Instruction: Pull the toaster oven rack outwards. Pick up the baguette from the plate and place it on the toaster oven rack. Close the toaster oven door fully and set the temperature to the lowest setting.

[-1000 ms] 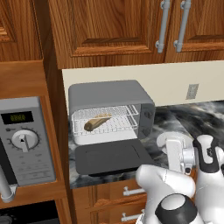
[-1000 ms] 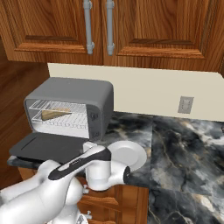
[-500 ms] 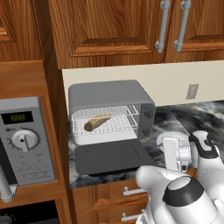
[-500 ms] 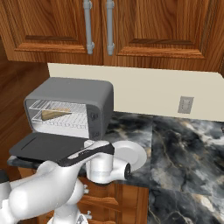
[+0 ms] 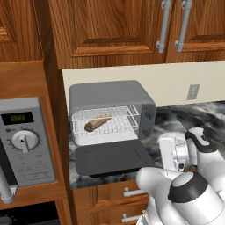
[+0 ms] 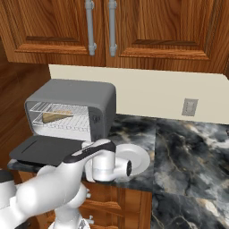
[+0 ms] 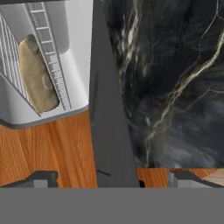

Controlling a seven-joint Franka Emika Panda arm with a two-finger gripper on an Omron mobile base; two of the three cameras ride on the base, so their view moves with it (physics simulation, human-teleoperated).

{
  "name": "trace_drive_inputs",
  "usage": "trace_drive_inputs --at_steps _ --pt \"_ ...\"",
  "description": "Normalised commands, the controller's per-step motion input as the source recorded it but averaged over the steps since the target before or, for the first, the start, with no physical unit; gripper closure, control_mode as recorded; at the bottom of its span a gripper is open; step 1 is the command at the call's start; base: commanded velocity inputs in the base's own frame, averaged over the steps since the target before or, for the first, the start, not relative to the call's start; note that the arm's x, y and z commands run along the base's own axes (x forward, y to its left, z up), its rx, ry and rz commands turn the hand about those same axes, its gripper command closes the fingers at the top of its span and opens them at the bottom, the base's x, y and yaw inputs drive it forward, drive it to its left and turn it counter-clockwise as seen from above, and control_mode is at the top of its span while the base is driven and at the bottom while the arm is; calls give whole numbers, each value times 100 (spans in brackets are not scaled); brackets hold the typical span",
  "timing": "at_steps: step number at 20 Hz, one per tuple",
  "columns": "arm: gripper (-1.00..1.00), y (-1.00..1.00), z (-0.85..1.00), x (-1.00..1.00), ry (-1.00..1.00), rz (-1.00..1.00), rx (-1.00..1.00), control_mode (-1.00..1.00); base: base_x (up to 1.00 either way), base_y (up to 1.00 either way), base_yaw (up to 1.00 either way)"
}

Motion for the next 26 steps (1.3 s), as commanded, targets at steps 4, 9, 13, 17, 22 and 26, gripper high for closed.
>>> trace_drive_inputs --at_steps 4,9,13,17,22,26 --pt "-100 17 -14 0 0 3 0 -100 0 0 0" --pt "-100 21 -25 0 0 0 0 -100 0 0 0" --pt "-100 19 -16 0 0 0 0 -100 0 0 0" --pt "-100 36 -1 0 0 1 0 -100 0 0 0" --pt "-100 36 0 -1 -5 4 0 -100 0 0 0" --pt "-100 33 0 0 -7 4 0 -100 0 0 0"
